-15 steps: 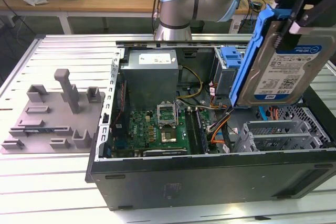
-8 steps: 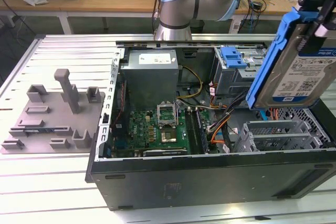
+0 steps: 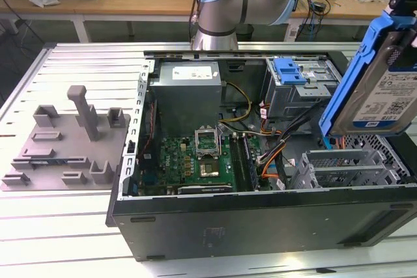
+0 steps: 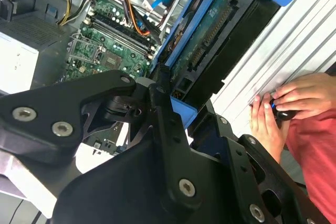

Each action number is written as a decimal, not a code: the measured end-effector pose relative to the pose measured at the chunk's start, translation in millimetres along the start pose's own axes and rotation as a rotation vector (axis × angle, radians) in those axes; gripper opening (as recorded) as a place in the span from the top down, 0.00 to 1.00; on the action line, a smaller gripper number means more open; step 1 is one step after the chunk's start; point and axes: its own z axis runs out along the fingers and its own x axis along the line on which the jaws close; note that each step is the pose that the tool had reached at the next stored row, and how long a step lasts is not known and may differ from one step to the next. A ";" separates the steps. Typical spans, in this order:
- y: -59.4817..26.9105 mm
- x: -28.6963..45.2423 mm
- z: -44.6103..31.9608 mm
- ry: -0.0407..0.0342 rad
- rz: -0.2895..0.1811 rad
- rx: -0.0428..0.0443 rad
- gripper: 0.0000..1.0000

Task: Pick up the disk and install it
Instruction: 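Insert the disk into the insertion slot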

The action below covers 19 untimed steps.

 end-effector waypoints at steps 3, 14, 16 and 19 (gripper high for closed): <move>-3.4 0.1 0.1 0.0000 -0.001 0.0000 0.63; -5.7 0.1 0.6 -0.0002 -0.001 0.0001 0.63; -5.4 0.1 0.7 -0.0001 -0.001 0.0001 0.63; -5.1 0.2 1.0 -0.0001 -0.001 0.0001 0.63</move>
